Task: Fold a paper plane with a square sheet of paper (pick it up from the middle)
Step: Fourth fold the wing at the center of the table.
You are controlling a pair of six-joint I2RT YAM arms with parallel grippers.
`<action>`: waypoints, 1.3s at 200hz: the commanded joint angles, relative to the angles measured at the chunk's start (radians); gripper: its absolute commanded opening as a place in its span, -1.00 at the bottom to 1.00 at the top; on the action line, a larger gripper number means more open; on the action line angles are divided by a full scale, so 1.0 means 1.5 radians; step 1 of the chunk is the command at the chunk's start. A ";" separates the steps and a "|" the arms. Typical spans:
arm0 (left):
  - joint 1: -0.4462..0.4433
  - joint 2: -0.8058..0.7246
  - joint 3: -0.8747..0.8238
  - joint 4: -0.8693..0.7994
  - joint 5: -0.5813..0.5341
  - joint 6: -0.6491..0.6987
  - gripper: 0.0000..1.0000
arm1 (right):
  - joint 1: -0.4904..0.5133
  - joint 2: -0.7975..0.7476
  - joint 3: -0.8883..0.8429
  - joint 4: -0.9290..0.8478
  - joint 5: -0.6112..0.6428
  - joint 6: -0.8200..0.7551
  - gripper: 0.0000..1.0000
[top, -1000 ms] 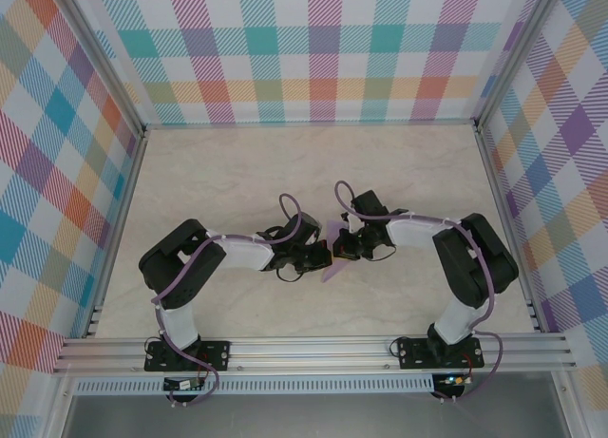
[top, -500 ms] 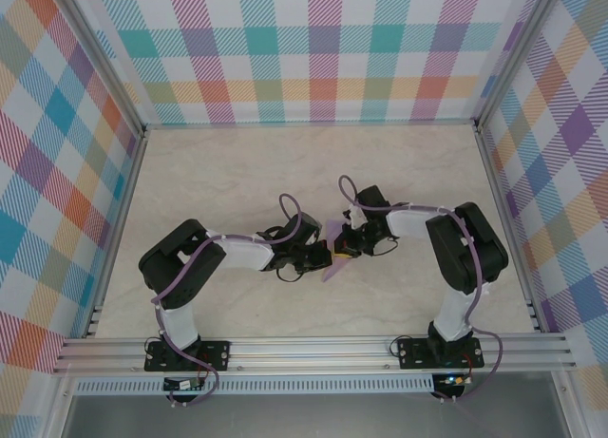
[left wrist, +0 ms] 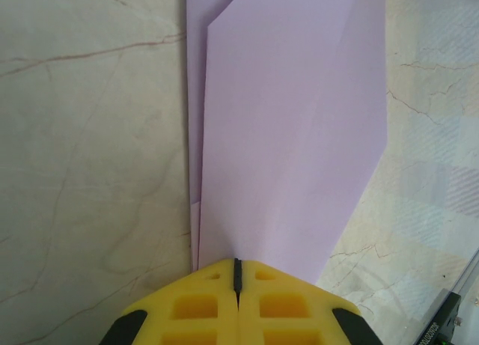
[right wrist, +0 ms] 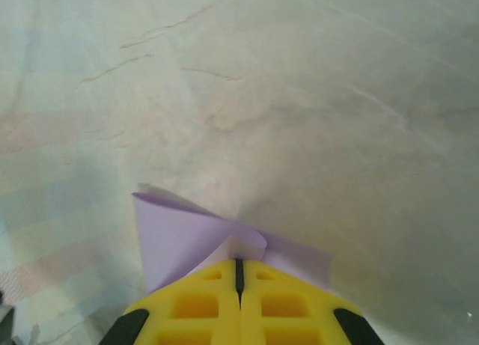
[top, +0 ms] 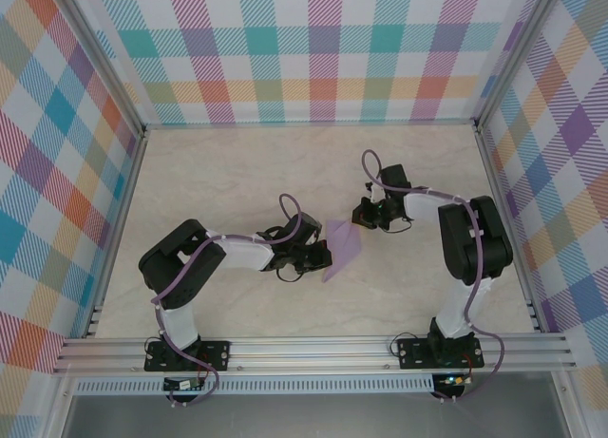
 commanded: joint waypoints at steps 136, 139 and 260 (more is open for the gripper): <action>-0.013 0.037 -0.013 -0.207 -0.017 0.001 -1.00 | 0.085 -0.013 -0.094 0.087 -0.011 -0.061 -1.00; -0.013 0.037 -0.012 -0.207 -0.016 0.001 -1.00 | 0.082 -0.011 -0.093 0.087 -0.008 -0.059 -1.00; -0.013 0.029 -0.023 -0.219 -0.010 0.012 -1.00 | -0.060 0.057 0.055 -0.001 0.092 0.008 -1.00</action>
